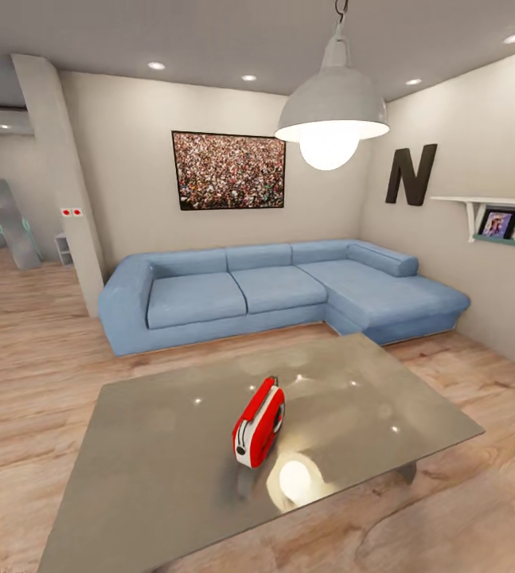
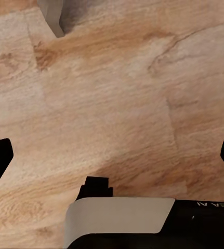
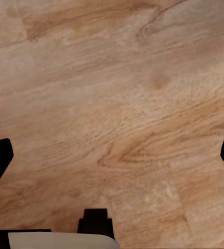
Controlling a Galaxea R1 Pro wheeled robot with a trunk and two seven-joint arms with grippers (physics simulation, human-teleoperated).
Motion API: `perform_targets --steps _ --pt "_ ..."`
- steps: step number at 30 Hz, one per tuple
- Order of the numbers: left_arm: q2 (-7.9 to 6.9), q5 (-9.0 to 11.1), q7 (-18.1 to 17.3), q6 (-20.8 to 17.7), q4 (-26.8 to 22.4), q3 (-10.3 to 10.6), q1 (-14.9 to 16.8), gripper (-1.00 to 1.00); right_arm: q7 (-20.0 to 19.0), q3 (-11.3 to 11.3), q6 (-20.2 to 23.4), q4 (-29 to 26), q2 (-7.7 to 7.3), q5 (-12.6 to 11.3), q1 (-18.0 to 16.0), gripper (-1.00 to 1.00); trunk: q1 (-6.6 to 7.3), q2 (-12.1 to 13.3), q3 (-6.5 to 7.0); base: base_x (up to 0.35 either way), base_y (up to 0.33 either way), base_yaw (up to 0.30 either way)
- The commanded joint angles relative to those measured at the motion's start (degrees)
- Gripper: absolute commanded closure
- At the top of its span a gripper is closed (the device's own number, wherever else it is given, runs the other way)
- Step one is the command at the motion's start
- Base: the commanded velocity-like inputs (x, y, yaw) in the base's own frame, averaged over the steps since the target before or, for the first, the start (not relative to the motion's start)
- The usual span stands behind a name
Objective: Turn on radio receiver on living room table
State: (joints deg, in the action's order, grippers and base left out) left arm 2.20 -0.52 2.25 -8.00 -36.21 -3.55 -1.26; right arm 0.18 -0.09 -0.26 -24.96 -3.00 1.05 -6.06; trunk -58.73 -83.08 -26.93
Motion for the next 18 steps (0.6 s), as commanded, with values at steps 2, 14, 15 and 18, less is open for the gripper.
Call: perform_targets --steps 2,14,15,18 --pt "0.06 0.0 0.6 0.0 0.0 -1.2 0.0 -1.00 0.0 0.0 0.0 0.0 -0.01 0.0 0.0 -1.00 0.00 0.0 0.00 0.293 -0.164 0.285" --pt "0.00 0.1 0.7 0.0 0.0 -1.7 0.0 -1.00 0.0 0.0 0.0 0.0 0.00 0.0 0.0 -1.00 0.00 0.0 0.00 0.312 -0.019 0.283" --pt "0.00 0.1 0.7 0.0 0.0 -1.7 0.0 -1.00 0.0 0.1 0.0 0.0 0.00 0.0 0.0 -1.00 0.00 0.0 0.00 0.303 0.158 0.273" --pt "0.00 0.1 0.7 0.0 0.0 -1.7 0.0 -1.00 0.0 0.2 0.0 0.0 0.01 0.0 0.0 -1.00 0.00 0.0 0.00 0.285 0.194 0.268"
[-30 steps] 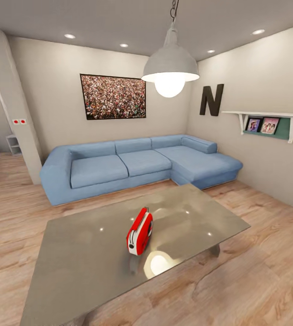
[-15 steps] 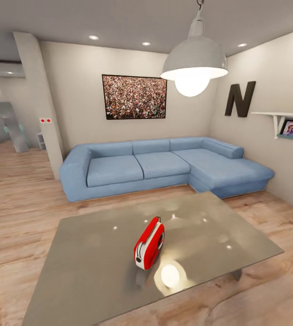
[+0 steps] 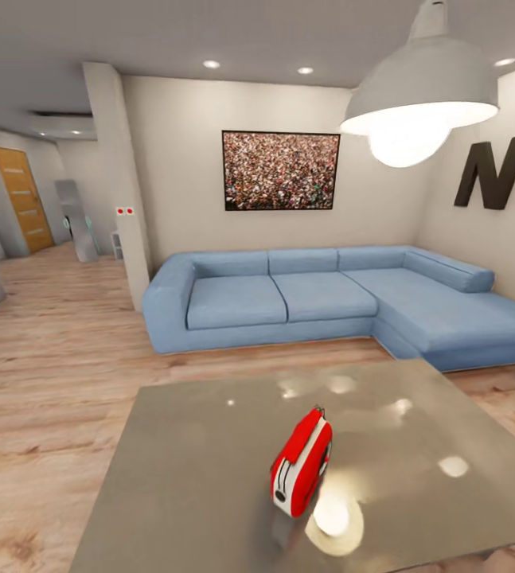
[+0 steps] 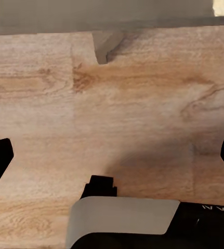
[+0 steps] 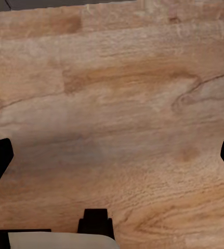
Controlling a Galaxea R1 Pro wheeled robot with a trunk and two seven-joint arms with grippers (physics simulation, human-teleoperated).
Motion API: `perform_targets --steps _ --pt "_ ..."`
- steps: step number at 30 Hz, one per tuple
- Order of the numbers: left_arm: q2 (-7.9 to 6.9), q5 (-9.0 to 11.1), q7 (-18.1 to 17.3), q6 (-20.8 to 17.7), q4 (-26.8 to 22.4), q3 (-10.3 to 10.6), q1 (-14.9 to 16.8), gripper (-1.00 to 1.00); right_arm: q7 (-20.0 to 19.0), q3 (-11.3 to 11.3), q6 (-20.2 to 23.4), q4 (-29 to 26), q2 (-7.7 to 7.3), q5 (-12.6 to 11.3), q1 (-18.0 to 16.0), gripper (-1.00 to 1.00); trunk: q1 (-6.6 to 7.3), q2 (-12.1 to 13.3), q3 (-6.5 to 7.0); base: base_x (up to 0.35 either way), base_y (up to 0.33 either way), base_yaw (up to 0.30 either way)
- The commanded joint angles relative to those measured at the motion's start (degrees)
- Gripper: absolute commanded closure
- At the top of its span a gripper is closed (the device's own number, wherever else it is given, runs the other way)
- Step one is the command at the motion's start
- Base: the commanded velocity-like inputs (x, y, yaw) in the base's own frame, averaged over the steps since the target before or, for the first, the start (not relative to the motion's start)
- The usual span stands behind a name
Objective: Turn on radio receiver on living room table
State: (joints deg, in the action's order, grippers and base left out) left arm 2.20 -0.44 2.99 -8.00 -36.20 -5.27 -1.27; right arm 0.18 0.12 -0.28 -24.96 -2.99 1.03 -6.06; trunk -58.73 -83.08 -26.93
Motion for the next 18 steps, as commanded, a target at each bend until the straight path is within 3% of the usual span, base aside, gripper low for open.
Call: perform_targets --steps 1,6,14,18 --pt "0.00 0.0 0.0 0.0 0.0 0.0 0.0 -1.00 0.0 0.1 0.0 0.0 0.00 0.0 0.0 -1.00 0.00 0.0 0.00 0.277 0.211 0.265" --pt "0.00 0.0 0.0 0.0 0.0 0.0 0.0 -1.00 0.0 0.1 -0.1 0.0 0.00 0.0 0.0 -1.00 0.00 0.0 0.00 0.198 0.147 0.143" --pt "0.02 0.0 0.0 0.1 0.0 0.0 0.0 -1.00 -0.1 -0.2 -0.1 -0.9 0.08 0.6 0.0 -1.00 0.00 0.0 0.00 0.026 0.017 0.014" --pt "0.00 0.0 0.0 0.1 0.0 0.0 0.0 -1.00 0.0 -0.3 0.3 -5.9 0.09 0.6 0.0 -1.00 0.00 0.0 0.00 0.002 0.002 0.001"
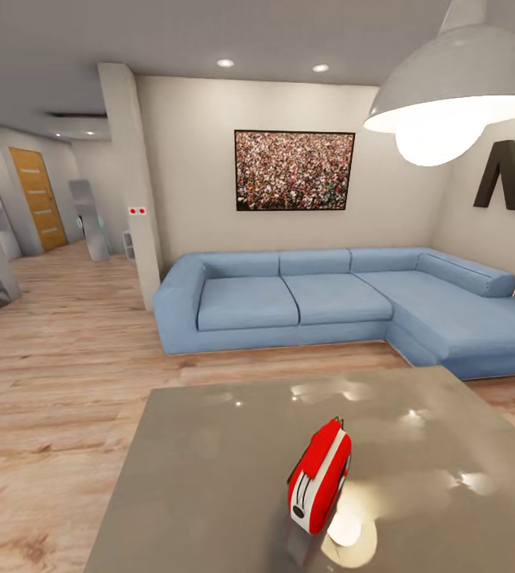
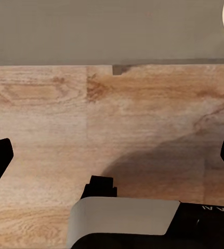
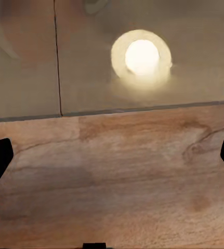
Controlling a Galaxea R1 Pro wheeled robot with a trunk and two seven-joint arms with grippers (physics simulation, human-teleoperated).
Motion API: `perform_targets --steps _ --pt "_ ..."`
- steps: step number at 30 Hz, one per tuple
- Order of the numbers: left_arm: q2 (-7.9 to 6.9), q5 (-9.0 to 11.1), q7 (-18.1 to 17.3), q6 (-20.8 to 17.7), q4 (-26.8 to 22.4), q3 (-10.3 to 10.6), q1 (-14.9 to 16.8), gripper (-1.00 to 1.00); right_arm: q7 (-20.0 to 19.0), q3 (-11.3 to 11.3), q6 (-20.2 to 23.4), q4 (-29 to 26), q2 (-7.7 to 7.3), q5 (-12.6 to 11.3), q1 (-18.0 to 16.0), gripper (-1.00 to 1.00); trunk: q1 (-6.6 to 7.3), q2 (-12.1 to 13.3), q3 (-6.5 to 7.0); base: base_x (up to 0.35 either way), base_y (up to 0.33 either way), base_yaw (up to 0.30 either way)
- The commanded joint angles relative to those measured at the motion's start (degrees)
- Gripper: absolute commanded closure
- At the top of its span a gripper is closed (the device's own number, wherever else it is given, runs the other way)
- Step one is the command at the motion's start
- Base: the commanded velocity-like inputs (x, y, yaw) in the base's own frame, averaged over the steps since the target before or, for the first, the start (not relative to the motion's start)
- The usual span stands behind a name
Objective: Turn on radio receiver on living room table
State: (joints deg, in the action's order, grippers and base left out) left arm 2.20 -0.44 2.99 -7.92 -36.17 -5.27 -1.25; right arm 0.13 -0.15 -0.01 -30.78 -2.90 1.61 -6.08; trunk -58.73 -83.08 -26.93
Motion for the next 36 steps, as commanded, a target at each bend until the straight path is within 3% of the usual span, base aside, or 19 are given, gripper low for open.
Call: perform_targets --steps 1,4,7,9,12,15,18,25,27,30,32,36 --pt "0.02 0.0 0.0 0.0 0.0 0.0 0.0 -1.00 0.1 0.0 0.1 -2.1 0.00 0.0 0.0 -1.00 0.00 0.0 0.00 0.000 0.000 0.000" --pt "0.03 0.0 0.0 0.0 0.0 0.0 0.0 -1.00 0.9 0.0 2.8 -10.1 0.34 -0.1 0.0 -1.00 0.00 0.0 0.00 0.000 0.000 0.000" --pt "0.03 0.0 0.0 0.0 0.0 0.0 0.0 -1.00 1.0 -0.1 11.9 -17.8 0.48 -0.5 0.0 -1.00 0.00 0.0 0.00 0.000 0.000 0.000" --pt "0.02 0.0 0.0 0.0 0.0 0.0 0.0 -1.00 0.8 -0.1 20.2 -24.7 0.58 -0.8 0.0 -1.00 0.00 0.0 0.00 0.000 0.000 0.000" --pt "0.00 0.0 0.0 0.0 0.0 0.0 0.0 -1.00 0.7 0.0 25.1 -30.7 0.79 -1.1 0.0 -1.00 0.00 0.0 0.00 0.000 0.000 0.000" --pt "0.00 0.0 0.0 0.0 0.0 0.0 0.0 -1.00 0.7 0.2 27.5 -33.5 1.42 -1.3 0.0 -1.00 0.00 0.0 0.00 0.000 0.000 0.000" --pt "0.00 0.0 0.0 0.0 0.0 0.0 0.0 -1.00 0.6 1.8 30.3 -36.9 2.36 -1.5 0.0 -1.00 0.00 0.0 0.00 0.000 0.000 0.000" --pt "0.01 0.0 0.0 0.0 0.0 0.0 0.0 -1.00 0.6 8.0 33.8 -41.5 3.39 -1.5 0.0 -1.00 0.00 0.0 0.00 0.000 0.000 0.000" --pt "0.00 0.0 0.0 0.0 0.0 0.0 0.0 -1.00 0.6 9.4 34.4 -45.1 3.69 -1.5 0.0 -1.00 0.00 0.0 0.00 0.000 0.000 0.000" --pt "0.00 0.0 0.0 0.0 0.0 0.0 0.0 -1.00 0.6 10.1 37.0 -48.6 4.65 -1.5 0.0 -1.00 0.00 0.0 0.00 0.000 0.000 0.000" --pt "0.00 0.0 0.0 0.0 0.0 0.0 0.0 -1.00 0.6 10.5 40.7 -52.6 6.31 -1.5 -0.3 -1.00 0.00 0.0 0.00 0.000 0.000 0.000" --pt "0.00 0.0 0.0 0.0 0.0 0.0 0.0 -1.00 0.6 10.7 42.1 -54.0 7.18 -1.5 -3.1 -1.00 0.00 0.0 0.00 0.000 0.000 0.000"
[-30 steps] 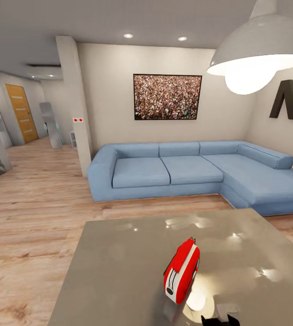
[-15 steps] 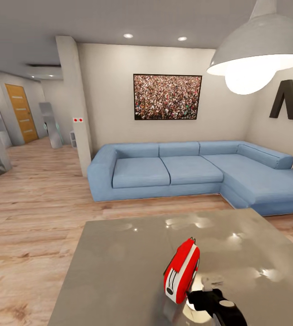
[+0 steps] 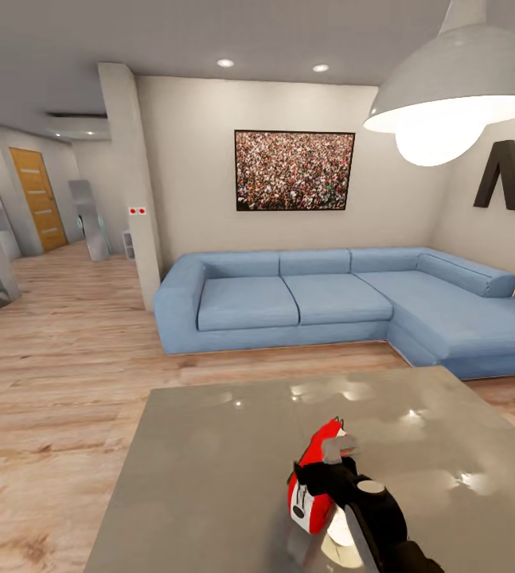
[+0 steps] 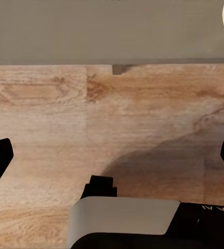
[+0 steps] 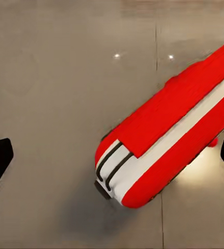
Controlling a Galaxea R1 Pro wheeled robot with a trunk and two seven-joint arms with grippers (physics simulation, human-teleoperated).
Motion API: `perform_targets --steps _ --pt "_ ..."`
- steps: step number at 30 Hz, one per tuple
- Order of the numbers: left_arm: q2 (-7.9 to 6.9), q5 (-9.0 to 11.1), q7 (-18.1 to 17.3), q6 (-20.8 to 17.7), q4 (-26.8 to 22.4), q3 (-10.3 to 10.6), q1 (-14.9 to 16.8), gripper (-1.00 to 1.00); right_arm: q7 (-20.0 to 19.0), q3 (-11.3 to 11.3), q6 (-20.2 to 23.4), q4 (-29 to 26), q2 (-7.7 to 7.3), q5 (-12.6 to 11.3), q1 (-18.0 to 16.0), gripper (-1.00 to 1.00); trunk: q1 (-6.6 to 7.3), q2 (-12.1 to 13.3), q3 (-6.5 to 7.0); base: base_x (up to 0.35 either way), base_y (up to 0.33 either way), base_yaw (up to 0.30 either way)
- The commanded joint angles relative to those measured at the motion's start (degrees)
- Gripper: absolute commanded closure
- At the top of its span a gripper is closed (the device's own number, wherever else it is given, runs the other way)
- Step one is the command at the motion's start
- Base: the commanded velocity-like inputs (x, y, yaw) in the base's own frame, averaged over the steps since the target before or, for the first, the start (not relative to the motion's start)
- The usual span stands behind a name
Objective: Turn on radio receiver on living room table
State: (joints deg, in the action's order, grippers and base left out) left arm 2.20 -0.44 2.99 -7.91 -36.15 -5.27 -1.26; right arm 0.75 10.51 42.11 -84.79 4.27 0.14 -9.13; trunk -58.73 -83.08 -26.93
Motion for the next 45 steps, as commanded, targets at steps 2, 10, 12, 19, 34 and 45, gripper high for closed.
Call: perform_targets --steps 2,10,12,19,34,45 --pt "0.04 0.0 0.0 0.0 0.0 0.0 0.0 -1.00 0.0 0.0 0.3 -0.2 0.15 0.0 -1.8 -1.00 0.00 0.0 0.00 0.000 0.000 0.000" --pt "0.09 0.0 0.0 0.0 0.0 0.1 0.0 -1.00 0.2 -0.2 5.2 -0.1 0.30 -0.1 -10.8 -1.00 0.00 0.0 0.00 0.000 0.000 0.000" --pt "0.09 0.0 0.0 0.0 0.0 0.1 0.0 -1.00 0.3 -0.4 5.6 0.2 0.30 -0.1 -12.2 -1.00 0.00 0.0 0.00 0.000 0.000 0.000" --pt "0.12 0.0 0.0 0.0 0.0 0.2 0.0 -1.00 0.6 -10.7 8.9 8.2 0.01 -0.1 -18.4 -1.00 0.00 0.0 0.00 0.000 0.000 0.000" --pt "0.38 0.0 0.0 2.4 0.0 0.1 0.0 -1.00 0.6 -13.9 3.5 38.8 -2.32 0.0 -32.4 -1.00 0.00 0.0 0.00 0.000 0.000 0.000" --pt "0.42 0.0 0.0 2.7 0.0 0.2 0.0 -1.00 -0.4 -11.4 3.1 44.9 -1.93 -0.1 -34.8 -1.00 0.00 0.0 0.00 0.000 0.000 0.000"
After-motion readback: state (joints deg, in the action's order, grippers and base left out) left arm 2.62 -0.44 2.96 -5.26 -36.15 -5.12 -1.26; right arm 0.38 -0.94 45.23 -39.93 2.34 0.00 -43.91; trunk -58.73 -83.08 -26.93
